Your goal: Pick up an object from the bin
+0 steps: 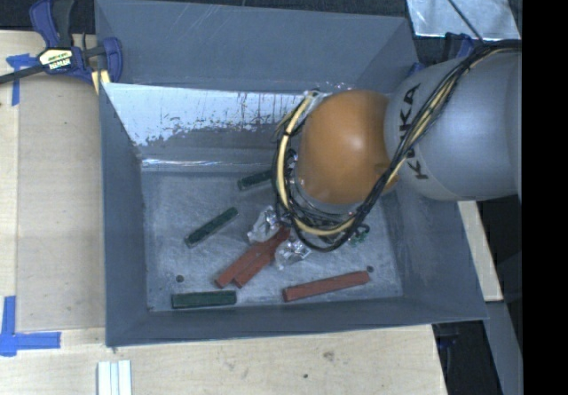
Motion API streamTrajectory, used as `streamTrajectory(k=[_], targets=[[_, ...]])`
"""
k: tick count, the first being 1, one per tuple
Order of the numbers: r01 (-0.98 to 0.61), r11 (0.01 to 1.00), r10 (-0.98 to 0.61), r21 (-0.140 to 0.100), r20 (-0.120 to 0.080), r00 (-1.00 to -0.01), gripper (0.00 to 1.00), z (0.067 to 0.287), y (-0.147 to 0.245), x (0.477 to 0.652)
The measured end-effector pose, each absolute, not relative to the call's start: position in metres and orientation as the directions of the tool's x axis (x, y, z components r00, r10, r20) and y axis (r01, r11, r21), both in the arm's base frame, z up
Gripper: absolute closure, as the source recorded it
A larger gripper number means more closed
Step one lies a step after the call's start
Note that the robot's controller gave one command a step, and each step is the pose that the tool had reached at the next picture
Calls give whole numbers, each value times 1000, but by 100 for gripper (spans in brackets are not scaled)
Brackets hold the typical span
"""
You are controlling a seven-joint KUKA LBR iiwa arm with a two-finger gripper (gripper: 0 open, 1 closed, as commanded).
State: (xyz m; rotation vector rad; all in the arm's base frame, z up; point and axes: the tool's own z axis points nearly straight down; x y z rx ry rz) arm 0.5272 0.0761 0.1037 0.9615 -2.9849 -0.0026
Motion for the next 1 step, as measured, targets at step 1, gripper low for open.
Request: streamTrajectory(k=[1], targets=[[-583,812,-583,2,2,-812,100,126,76,528]])
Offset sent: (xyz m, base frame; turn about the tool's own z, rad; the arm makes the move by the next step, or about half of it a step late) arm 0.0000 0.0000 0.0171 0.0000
